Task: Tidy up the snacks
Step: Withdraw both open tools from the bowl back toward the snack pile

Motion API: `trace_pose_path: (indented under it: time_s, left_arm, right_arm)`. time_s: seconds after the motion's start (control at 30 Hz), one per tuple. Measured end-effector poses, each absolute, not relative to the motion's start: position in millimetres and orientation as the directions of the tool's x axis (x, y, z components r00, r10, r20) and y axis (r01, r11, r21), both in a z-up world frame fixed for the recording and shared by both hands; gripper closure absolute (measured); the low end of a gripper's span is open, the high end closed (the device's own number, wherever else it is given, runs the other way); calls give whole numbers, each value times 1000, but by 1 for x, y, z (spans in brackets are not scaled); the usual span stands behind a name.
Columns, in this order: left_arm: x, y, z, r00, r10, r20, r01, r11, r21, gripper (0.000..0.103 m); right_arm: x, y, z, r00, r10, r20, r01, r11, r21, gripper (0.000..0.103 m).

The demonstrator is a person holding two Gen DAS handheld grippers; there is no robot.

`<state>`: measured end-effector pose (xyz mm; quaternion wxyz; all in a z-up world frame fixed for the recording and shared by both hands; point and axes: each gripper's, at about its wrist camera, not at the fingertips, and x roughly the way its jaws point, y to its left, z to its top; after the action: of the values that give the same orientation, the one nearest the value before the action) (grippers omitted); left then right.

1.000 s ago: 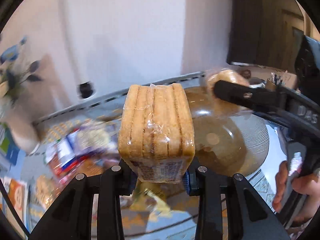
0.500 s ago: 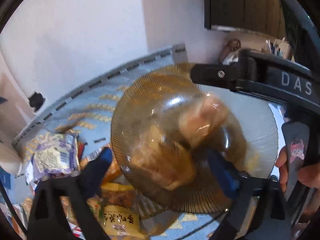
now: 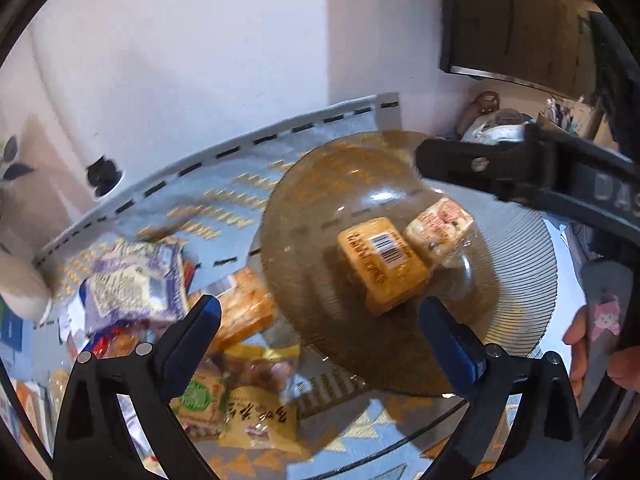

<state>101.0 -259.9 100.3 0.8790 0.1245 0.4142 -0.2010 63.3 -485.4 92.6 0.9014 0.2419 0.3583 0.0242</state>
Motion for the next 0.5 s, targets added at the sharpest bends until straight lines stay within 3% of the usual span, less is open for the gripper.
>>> trace_pose_path:
  time_s: [0.5]
  left_arm:
    - [98,-151,127,613,-201,-764,296,955,-14,4]
  right_arm:
    - [53,-405,118,743,232,-628,55,913,403,6]
